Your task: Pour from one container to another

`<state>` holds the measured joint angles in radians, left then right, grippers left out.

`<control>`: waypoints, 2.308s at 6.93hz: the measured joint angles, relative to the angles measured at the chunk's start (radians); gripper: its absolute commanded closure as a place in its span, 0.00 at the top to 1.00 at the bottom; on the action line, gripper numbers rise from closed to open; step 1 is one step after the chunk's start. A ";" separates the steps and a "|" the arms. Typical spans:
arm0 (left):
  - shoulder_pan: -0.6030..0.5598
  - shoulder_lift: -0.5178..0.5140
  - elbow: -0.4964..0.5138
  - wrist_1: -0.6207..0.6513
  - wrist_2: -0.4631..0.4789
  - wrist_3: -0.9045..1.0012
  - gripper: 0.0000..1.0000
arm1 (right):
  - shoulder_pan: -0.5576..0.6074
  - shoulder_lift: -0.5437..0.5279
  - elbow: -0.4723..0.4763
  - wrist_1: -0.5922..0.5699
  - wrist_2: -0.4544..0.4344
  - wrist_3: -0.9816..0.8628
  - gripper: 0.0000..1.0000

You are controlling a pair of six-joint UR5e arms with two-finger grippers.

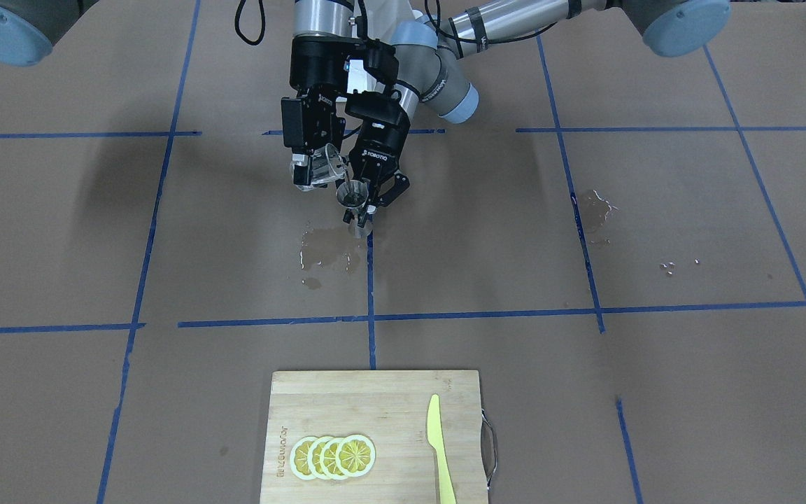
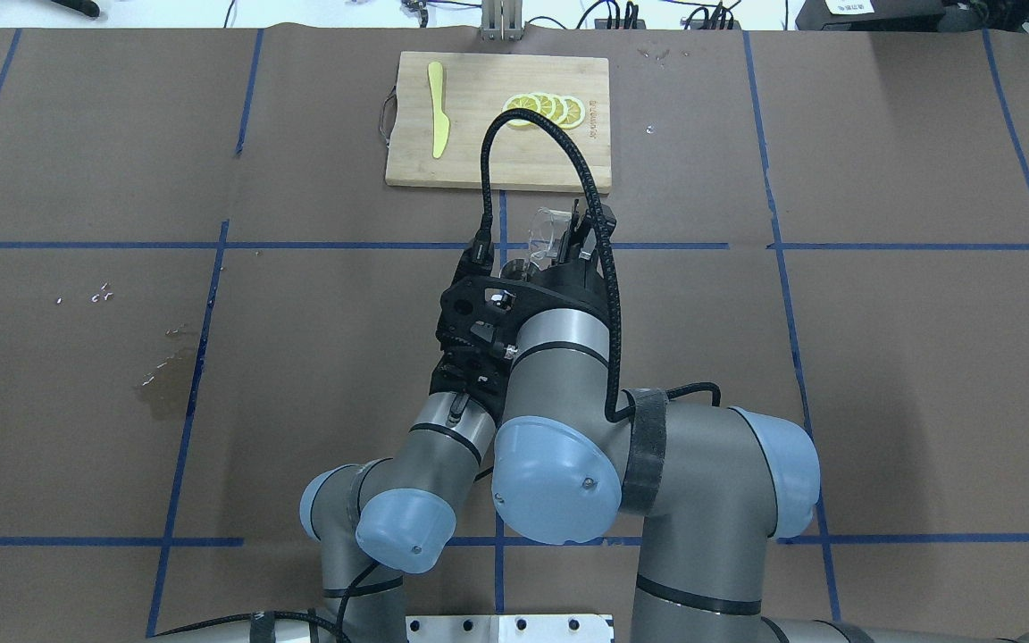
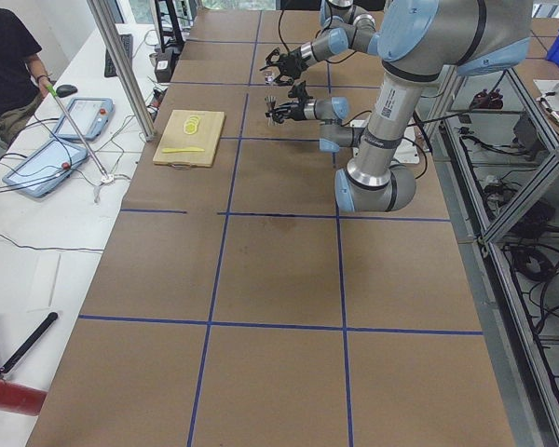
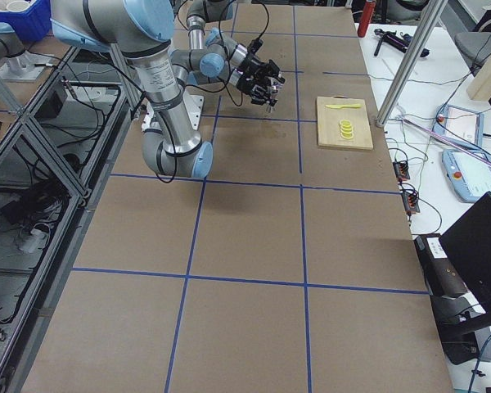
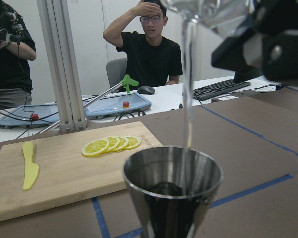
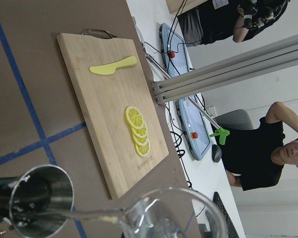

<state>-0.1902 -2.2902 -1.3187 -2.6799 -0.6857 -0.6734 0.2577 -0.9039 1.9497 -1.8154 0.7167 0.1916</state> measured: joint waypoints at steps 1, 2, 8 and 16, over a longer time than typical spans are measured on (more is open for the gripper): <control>0.000 0.000 0.000 0.000 0.000 0.000 0.00 | 0.000 0.001 0.000 -0.001 -0.002 -0.013 0.05; 0.000 0.000 -0.001 0.000 0.000 0.000 0.00 | 0.001 0.003 0.000 -0.001 -0.006 -0.021 0.05; -0.001 0.012 -0.030 -0.002 0.000 0.003 0.00 | 0.000 -0.049 0.002 0.197 -0.006 0.359 0.03; -0.029 0.528 -0.254 -0.454 0.001 0.003 0.00 | 0.049 -0.581 0.081 0.800 0.076 0.832 0.00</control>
<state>-0.2195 -1.7625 -1.5730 -3.1342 -0.6845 -0.6707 0.3069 -1.4850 2.0305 -1.0155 0.7923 1.0234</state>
